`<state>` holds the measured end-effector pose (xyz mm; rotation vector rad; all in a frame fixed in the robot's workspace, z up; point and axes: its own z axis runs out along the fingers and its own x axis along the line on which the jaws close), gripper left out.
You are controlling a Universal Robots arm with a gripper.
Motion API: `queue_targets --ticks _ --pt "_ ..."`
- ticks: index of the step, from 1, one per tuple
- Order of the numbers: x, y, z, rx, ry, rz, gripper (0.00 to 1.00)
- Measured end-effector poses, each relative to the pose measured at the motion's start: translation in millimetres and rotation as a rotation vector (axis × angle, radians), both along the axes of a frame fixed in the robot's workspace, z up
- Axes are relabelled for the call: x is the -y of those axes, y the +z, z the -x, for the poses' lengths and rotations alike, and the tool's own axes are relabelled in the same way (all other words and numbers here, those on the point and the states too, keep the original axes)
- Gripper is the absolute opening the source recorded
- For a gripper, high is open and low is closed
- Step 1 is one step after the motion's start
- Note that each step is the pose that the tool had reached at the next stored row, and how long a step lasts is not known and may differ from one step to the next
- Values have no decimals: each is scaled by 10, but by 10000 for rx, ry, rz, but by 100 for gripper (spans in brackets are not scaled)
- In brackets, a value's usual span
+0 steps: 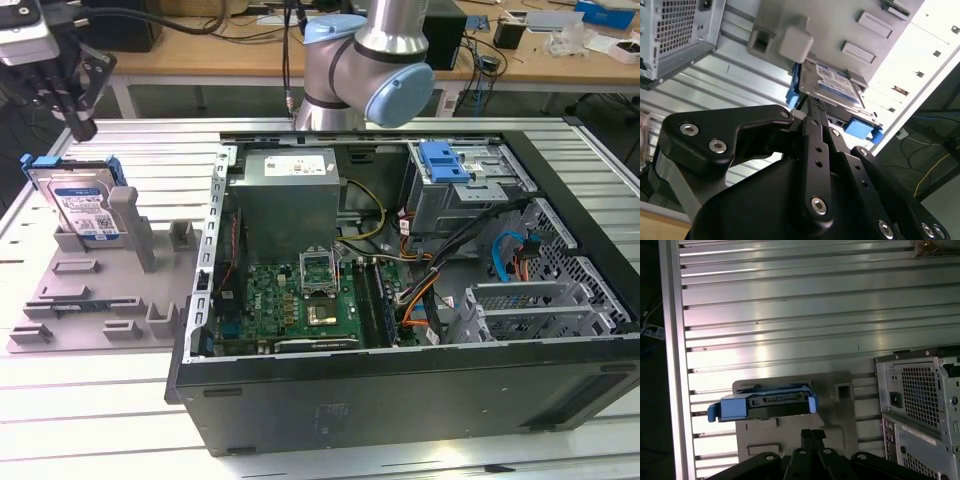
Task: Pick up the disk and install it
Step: 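Reach for the disk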
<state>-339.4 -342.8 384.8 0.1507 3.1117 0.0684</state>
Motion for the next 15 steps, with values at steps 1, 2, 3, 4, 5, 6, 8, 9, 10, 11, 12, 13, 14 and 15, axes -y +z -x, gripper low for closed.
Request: queue_targets --ticks 1,2,3,4,5,6,8,9,10,11,12,13,14,15 --pt "-10 -1 29 0 -1 0 11" --pt "-30 -4 86 0 -6 0 11" --pt "-42 -6 120 1 -8 0 11" --pt "-55 -7 157 0 -10 0 11" --pt "-70 -9 195 0 -12 0 11" --pt "-81 -10 225 -1 -12 1 11" --pt "-127 -15 334 0 -19 0 11" --pt "-140 -16 367 1 -19 0 11" --pt "-151 -17 392 0 -20 0 11" --pt "-168 -19 430 1 -23 -1 11" --pt "-187 -20 457 1 -28 -1 11" --pt "-210 -20 471 -1 -58 0 11" --pt "-210 -20 471 0 -62 0 11" --pt "-210 -20 471 -1 -64 0 11"
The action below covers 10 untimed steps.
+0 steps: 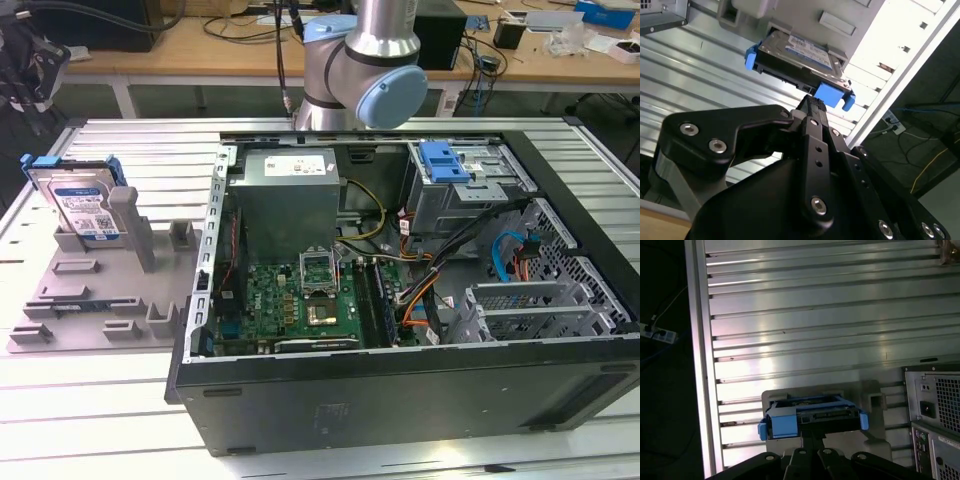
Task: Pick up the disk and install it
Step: 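Reach for the disk, then pick up the disk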
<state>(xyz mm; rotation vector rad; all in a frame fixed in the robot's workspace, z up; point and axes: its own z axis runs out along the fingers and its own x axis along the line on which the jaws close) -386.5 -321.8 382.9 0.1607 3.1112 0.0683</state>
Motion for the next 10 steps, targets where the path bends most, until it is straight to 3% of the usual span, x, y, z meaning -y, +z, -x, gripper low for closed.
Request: queue_targets --ticks 10 --pt "0 0 0 1 -37 0 11"
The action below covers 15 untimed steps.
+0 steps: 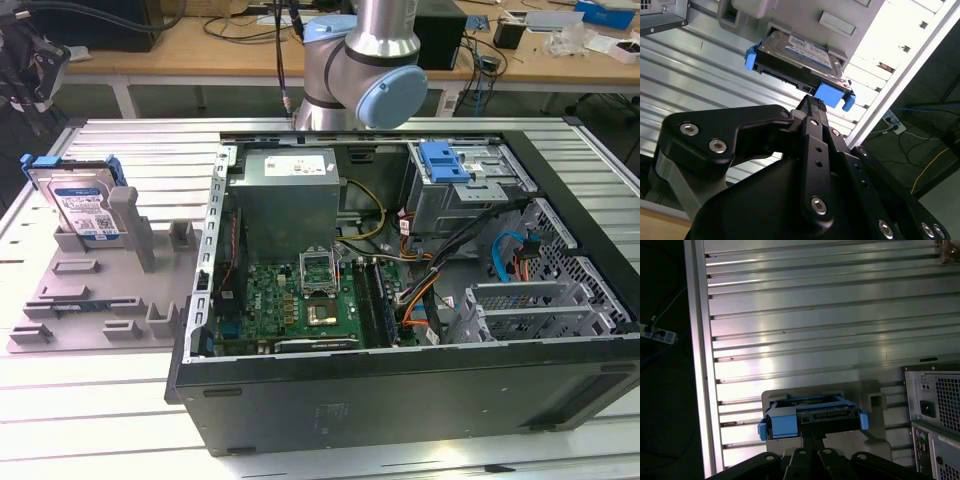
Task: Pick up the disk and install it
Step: 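Pick up the disk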
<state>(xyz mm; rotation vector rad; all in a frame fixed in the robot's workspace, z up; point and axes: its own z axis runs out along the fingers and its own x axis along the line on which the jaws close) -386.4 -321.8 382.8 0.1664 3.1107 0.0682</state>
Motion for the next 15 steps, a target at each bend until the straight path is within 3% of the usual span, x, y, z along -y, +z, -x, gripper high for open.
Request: queue_targets --ticks 10,11,13,15 --pt "-1 0 -8 -12 -14 0 11" --pt "-1 0 -30 -46 -12 0 11" --pt "-28 0 -61 -247 123 1 11" --pt "-35 -3 -61 -287 776 10 11"
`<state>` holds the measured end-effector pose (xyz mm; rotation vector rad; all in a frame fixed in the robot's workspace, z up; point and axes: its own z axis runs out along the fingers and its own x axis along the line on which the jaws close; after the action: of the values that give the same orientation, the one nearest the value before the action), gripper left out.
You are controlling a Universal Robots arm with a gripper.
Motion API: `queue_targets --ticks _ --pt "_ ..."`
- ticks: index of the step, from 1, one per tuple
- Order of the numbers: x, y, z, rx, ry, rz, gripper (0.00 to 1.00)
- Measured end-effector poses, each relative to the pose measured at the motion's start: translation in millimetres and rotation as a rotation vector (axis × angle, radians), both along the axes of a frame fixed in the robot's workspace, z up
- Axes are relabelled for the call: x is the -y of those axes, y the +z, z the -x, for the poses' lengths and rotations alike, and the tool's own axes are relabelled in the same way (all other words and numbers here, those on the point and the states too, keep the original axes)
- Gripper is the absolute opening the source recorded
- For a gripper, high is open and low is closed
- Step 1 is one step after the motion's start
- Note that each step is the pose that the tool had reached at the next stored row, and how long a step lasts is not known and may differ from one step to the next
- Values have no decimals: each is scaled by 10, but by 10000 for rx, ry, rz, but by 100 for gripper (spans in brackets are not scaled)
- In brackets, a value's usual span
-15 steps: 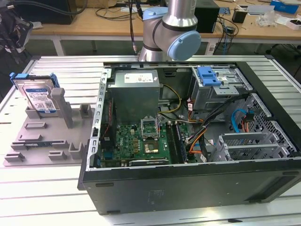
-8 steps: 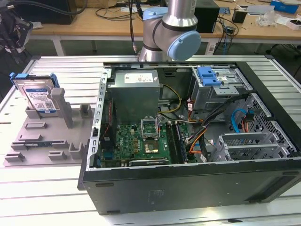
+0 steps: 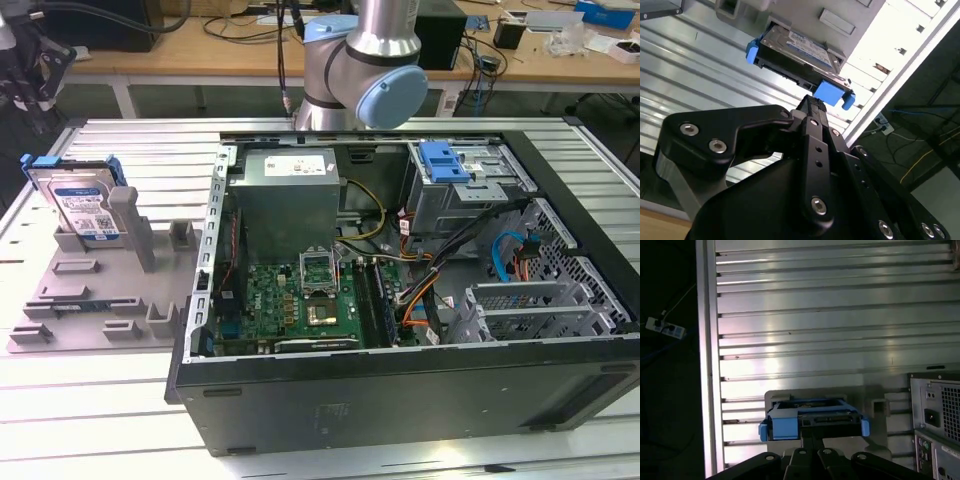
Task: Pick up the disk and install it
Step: 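Pick up the disk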
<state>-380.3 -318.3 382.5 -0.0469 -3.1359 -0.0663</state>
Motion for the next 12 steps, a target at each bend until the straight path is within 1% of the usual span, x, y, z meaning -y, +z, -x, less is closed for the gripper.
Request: queue_targets --ticks 1,8,9,10,11,12 --pt "0 -2 0 -4 276 1 11" --pt "0 -15 0 -14 1813 0 11" --pt "0 -16 0 -15 1998 1 17" --pt "0 -18 0 -17 2283 0 24" --pt "0 -19 0 -19 2464 1 24" --pt "-1 -20 0 -22 2650 1 29"
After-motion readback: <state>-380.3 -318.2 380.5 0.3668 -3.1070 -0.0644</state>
